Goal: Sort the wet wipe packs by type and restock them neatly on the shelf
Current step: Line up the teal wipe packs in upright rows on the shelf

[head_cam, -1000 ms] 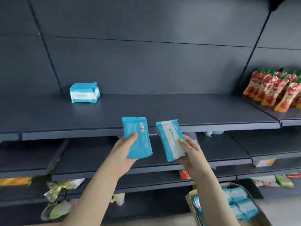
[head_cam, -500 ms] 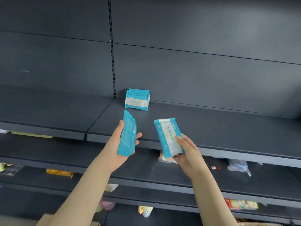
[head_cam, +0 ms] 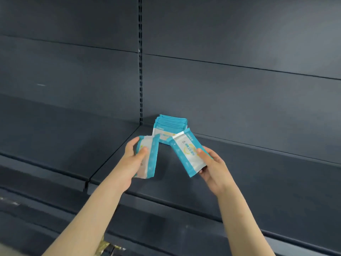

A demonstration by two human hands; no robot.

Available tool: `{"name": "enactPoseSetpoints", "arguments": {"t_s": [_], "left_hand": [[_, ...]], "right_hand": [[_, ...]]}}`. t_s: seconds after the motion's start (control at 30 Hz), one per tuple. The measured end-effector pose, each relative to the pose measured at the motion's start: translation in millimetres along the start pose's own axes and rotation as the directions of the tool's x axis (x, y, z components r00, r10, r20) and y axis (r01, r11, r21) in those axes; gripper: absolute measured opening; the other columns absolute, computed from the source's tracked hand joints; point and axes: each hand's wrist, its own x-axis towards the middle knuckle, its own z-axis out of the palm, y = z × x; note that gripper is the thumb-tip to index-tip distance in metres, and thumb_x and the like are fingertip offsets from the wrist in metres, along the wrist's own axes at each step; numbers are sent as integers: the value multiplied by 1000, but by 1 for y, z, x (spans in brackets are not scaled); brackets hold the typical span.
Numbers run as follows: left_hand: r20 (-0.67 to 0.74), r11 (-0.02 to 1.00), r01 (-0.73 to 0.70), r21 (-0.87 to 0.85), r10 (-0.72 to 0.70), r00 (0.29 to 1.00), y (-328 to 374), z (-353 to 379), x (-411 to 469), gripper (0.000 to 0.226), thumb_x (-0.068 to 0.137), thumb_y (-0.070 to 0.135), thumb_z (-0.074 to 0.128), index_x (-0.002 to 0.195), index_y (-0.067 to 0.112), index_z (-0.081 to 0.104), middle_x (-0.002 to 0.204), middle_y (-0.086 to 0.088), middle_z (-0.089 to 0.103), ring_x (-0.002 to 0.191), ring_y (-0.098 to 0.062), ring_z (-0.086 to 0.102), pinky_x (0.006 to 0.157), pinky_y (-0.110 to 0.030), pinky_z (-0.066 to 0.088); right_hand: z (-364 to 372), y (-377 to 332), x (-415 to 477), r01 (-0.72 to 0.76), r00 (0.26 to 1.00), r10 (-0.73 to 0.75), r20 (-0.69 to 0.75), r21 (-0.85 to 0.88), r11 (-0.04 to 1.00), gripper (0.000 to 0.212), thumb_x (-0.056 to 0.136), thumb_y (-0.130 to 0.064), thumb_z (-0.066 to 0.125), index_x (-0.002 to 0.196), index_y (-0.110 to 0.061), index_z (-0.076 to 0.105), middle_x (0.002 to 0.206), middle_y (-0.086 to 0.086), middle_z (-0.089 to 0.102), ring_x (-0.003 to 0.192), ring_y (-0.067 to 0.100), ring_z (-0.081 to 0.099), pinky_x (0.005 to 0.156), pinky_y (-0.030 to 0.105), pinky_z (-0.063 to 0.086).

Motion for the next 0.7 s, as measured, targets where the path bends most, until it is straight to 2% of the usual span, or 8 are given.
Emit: {"name": "enactPoseSetpoints", "arguments": {"t_s": [0.1, 0.2, 0.3, 0.4, 0.47, 0.57, 0.7], "left_hand": [[-41, 999, 13, -46, -14, 999, -3, -6, 21, 48, 102, 30, 50, 144, 41, 31, 123, 11, 56, 108, -15, 58, 90, -41, 50], [-30, 993, 18, -115, -22, 999, -3, -16, 37, 39, 98, 18, 58, 132, 34, 48, 119, 9, 65, 104, -14, 64, 88, -39, 52], [-16, 994, 63, -91, -64, 998, -1, -27, 55, 34, 95, 15, 63, 125, 30, 55, 117, 4, 68, 105, -19, 66, 96, -48, 52], [1, 995, 85, -44, -85, 996, 3, -35, 72, 31, 96, 16, 62, 124, 28, 54, 114, 4, 68, 104, -17, 65, 86, -41, 54], [50, 997, 82, 6, -83, 995, 5, -39, 80, 30, 95, 17, 63, 122, 26, 55, 112, 4, 68, 101, -16, 67, 81, -36, 54], [135, 993, 12, 121, -28, 990, 8, -45, 94, 31, 90, 20, 70, 119, 23, 58, 111, 3, 70, 99, -15, 69, 88, -40, 56], [295, 911, -226, 346, 123, 948, 25, -38, 117, 29, 86, 18, 74, 112, 28, 67, 106, 15, 70, 95, -3, 68, 82, -27, 56]], "right_hand": [[4, 1, 29, -32, 999, 32, 41, -13, 999, 24, 97, -8, 59, 120, -12, 66, 111, 9, 74, 97, 20, 68, 79, 32, 51], [11, 4, 51, -14, 999, 19, 41, -120, 993, 25, 98, -8, 58, 121, -15, 67, 112, 5, 74, 104, 20, 70, 79, 34, 57], [23, 6, 71, 70, 997, -79, -27, -246, 967, 23, 95, -8, 62, 117, -12, 68, 107, 5, 75, 99, 19, 72, 71, 28, 58], [38, 9, 89, 146, 980, -183, -83, -335, 931, 16, 93, -7, 65, 107, -14, 68, 101, 0, 74, 90, 8, 70, 58, 14, 52], [47, 13, 100, 174, 972, -219, -88, -362, 916, 14, 93, -9, 66, 102, -19, 68, 102, -2, 73, 92, 7, 70, 59, 15, 53], [58, 22, 116, 190, 964, -244, -111, -360, 913, 17, 92, -9, 67, 96, -25, 68, 104, -2, 74, 96, 11, 71, 67, 21, 57], [65, 35, 128, 219, 943, -293, -160, -364, 905, 14, 91, -10, 69, 99, -22, 71, 103, -2, 74, 96, 12, 72, 78, 32, 60]]}}
